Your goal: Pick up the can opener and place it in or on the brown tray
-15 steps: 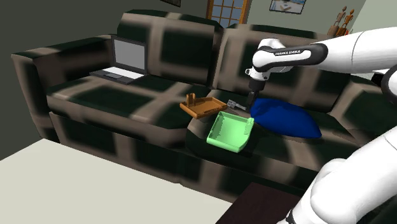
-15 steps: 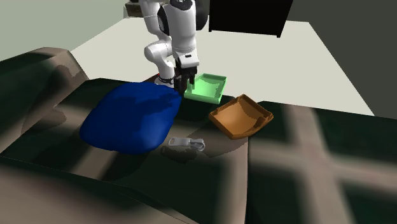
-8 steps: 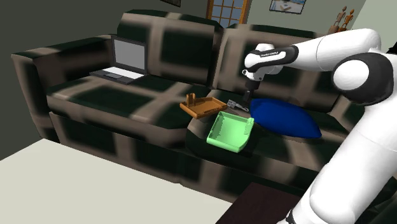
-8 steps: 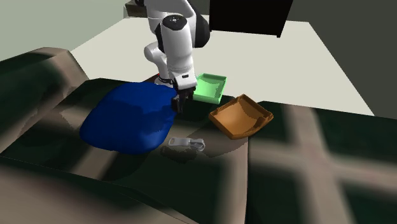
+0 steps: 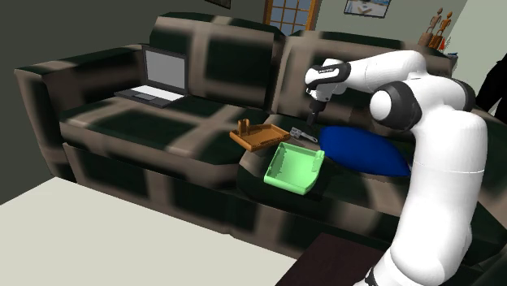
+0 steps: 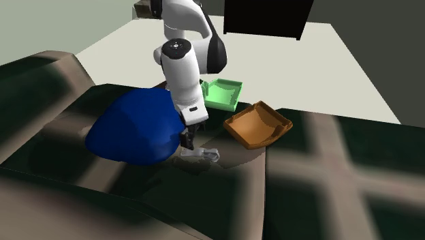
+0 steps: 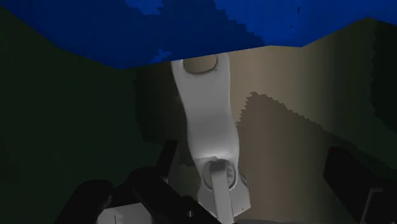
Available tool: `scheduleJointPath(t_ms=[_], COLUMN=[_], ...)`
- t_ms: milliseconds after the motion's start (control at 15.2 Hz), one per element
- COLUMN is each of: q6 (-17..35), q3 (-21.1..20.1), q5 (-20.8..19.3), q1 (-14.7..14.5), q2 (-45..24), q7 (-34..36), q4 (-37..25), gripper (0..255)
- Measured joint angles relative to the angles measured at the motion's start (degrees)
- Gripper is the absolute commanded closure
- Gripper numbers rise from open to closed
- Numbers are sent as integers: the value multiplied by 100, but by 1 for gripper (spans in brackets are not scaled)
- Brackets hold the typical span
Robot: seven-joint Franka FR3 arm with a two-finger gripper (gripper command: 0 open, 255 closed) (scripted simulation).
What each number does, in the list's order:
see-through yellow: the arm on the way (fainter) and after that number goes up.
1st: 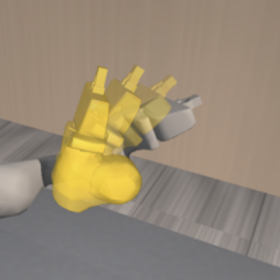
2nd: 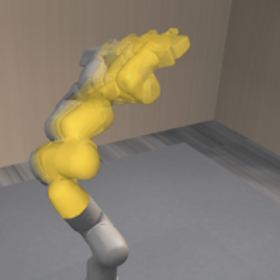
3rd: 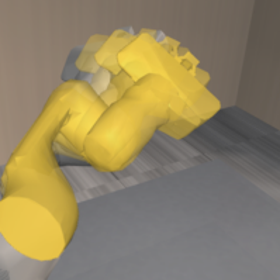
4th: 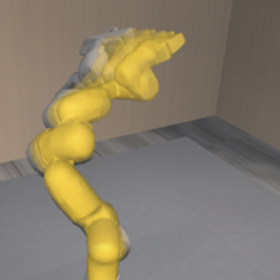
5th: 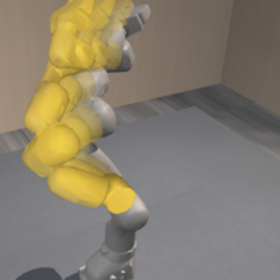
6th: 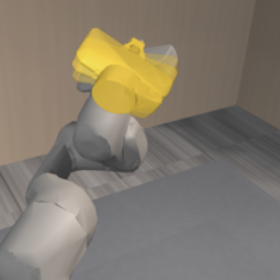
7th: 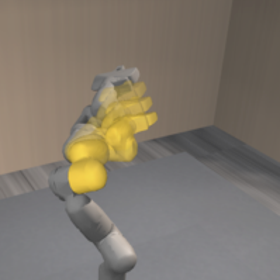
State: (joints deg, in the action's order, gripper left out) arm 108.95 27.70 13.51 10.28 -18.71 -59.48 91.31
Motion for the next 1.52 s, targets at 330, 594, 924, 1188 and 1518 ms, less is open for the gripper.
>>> scheduleJointPath(t_ms=[330,594,924,1188,1518], q6=[130,353,422,424,423], q3=[-76,-109,-113,-113,-114], q5=[290,354,364,365,365], q1=[203,207,204,204,204], q2=[-516,-629,-635,-635,-635], q7=[-230,-270,-284,-285,-285], q4=[-362,-243,-180,-178,-178], gripper=[0,0,0,255,255])
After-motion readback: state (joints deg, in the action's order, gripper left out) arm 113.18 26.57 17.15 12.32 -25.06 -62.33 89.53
